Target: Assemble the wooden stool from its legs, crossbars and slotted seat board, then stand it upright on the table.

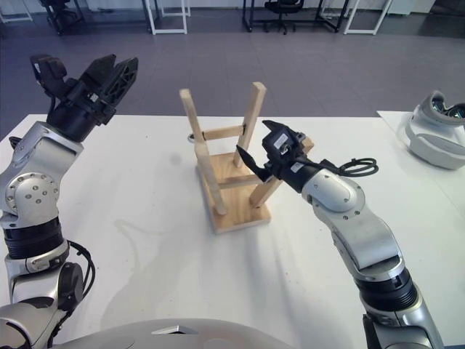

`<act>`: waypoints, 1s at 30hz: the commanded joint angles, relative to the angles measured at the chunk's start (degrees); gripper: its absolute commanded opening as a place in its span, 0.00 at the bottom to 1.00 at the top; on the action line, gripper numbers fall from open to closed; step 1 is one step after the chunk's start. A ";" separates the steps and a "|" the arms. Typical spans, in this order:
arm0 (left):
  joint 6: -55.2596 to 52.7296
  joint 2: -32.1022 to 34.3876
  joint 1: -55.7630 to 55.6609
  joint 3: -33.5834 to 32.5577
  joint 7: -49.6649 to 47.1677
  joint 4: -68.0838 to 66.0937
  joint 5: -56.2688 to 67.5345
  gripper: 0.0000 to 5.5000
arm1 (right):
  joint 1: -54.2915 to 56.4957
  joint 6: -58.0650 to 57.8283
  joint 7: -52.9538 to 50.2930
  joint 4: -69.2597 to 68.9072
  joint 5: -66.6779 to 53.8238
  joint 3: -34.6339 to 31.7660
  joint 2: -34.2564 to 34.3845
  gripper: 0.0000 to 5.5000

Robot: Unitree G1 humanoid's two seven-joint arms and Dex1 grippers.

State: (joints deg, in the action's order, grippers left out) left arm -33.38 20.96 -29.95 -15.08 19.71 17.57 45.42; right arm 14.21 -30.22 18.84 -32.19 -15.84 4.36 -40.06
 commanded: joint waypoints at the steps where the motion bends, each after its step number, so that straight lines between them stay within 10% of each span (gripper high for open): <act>1: -0.12 -0.57 1.19 1.64 -0.63 1.59 -0.90 0.70 | 3.58 7.42 3.25 4.59 5.68 -1.15 -2.30 0.71; 12: -0.64 -1.05 1.93 2.61 -1.77 2.84 -1.51 0.70 | -9.10 18.23 2.86 10.77 25.67 12.68 -0.73 0.71; 23: -0.35 -0.70 3.50 3.97 -1.62 2.95 -2.51 0.70 | 12.83 12.14 1.29 9.59 -0.82 -17.72 6.13 0.71; 30: 5.11 8.63 17.78 13.02 8.41 2.60 -16.38 0.70 | 7.77 21.93 8.69 44.16 6.99 -16.33 1.79 0.71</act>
State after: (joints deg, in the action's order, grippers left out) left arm -29.69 26.51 -16.00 -5.21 25.07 20.53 33.11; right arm 24.25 -10.43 24.65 4.67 -8.75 -13.46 -40.36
